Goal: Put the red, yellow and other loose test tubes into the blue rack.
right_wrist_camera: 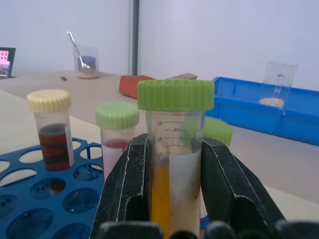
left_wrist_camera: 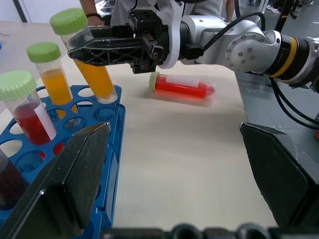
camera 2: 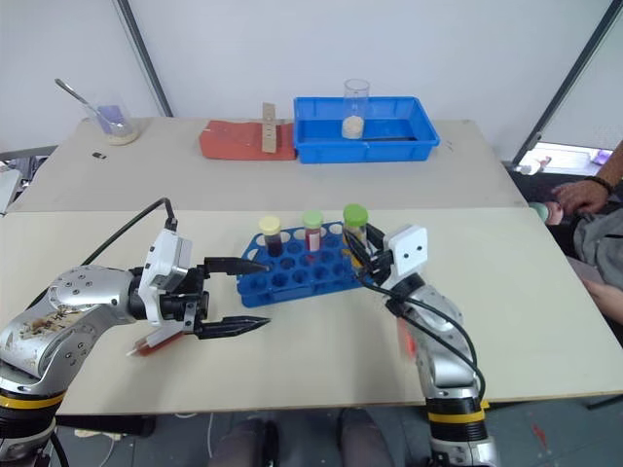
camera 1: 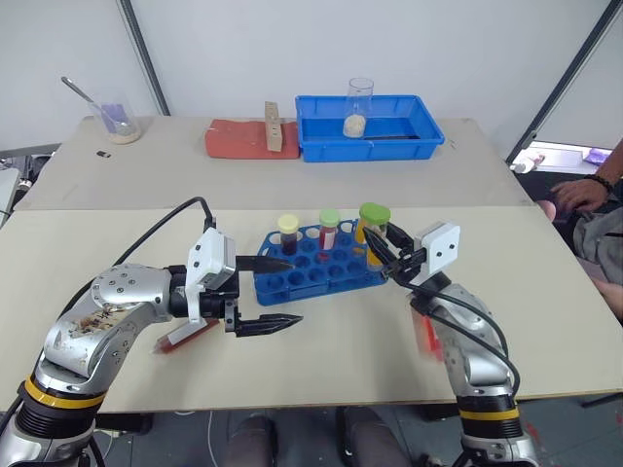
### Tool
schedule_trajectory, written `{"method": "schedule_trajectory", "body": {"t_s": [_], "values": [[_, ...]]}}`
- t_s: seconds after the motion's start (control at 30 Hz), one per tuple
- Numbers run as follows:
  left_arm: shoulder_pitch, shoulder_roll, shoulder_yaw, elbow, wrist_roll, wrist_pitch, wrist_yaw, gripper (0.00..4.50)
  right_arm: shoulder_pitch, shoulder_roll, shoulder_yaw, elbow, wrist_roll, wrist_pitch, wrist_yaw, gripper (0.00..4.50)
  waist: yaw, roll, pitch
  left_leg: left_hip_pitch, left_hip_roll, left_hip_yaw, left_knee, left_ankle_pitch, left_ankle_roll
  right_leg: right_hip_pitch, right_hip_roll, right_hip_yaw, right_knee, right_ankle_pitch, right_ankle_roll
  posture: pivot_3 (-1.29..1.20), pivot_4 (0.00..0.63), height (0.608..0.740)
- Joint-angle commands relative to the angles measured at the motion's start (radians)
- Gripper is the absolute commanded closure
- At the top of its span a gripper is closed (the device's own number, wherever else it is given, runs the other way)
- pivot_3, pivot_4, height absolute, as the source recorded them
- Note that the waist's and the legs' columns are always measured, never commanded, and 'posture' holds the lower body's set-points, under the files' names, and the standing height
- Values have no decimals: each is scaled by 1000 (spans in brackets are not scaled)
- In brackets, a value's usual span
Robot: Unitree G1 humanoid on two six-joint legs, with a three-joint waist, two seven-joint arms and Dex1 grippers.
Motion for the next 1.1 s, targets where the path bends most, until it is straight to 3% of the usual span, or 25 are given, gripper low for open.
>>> {"method": "schedule_trajectory", "body": {"t_s": [0.03,0.3,0.37,0.6,0.83,0.97,1.1], "values": [[-4,8,4,-30,7,-20,-4,0,-2,6,-2,13,-14,-46,-31,3521,0,0,0,0,0,0,0,0,0,0,0,0,0,0,0,0,150,740],[-10,-2,3,-28,9,-13,4,0,49,58,11,21,4,-94,-70,3521,-1,0,0,0,0,0,0,0,0,0,0,0,0,0,0,0,150,740],[-9,-3,5,-30,9,-11,7,0,68,64,10,15,12,-103,-71,2482,-1,0,0,0,0,0,0,0,0,0,0,0,0,0,0,0,150,740],[-6,-18,1,-34,16,-11,30,0,103,-10,3,-55,6,-21,-53,83,-1,0,0,0,0,0,0,0,0,0,0,0,0,-1,-2,0,150,740],[9,-7,-25,-51,53,-33,30,0,255,-251,-50,-417,85,312,19,35,6,0,0,-1,0,0,-1,0,0,0,0,0,-1,-2,-2,0,150,740],[26,8,-58,-68,87,-80,-12,0,282,-380,-163,-664,181,746,-42,35,4,0,0,0,0,0,-1,0,0,0,0,0,0,-3,-3,0,150,740],[32,19,-82,-82,78,-94,-66,0,179,-500,-224,-747,222,1133,-71,35,4,0,0,1,0,0,0,0,0,0,0,0,0,-3,-4,0,150,740]]}}
